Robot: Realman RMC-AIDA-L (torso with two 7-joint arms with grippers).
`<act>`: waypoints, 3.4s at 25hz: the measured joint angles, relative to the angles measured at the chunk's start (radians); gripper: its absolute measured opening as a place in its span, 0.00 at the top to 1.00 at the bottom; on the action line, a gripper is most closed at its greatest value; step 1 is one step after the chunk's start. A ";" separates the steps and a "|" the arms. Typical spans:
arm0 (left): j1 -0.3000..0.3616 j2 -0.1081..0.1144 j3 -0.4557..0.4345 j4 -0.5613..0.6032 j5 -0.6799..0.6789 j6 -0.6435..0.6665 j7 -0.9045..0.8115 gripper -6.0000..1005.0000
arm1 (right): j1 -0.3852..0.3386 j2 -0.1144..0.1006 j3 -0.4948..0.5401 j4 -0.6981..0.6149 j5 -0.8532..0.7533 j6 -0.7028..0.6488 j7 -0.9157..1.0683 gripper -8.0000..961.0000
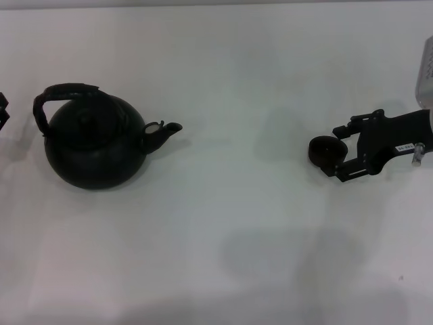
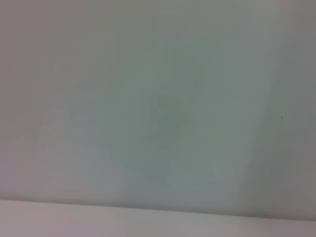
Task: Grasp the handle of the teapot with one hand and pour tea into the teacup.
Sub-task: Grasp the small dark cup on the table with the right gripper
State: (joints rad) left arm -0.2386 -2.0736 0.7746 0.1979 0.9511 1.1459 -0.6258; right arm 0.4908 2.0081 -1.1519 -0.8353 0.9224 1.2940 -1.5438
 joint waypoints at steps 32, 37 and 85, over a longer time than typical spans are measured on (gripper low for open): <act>-0.034 0.000 0.000 0.000 0.000 -0.010 0.000 0.27 | 0.034 -0.005 0.005 0.019 -0.005 0.040 -0.001 0.11; -0.037 0.001 -0.002 0.002 -0.001 -0.011 0.000 0.27 | 0.030 -0.002 0.004 0.021 -0.006 0.024 0.000 0.11; -0.045 0.003 -0.002 0.004 -0.002 -0.020 0.000 0.27 | 0.091 0.000 0.059 0.022 0.082 0.122 0.002 0.24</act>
State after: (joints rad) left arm -0.2840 -2.0709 0.7731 0.2024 0.9495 1.1259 -0.6260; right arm 0.5816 2.0078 -1.0933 -0.8130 1.0049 1.4159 -1.5419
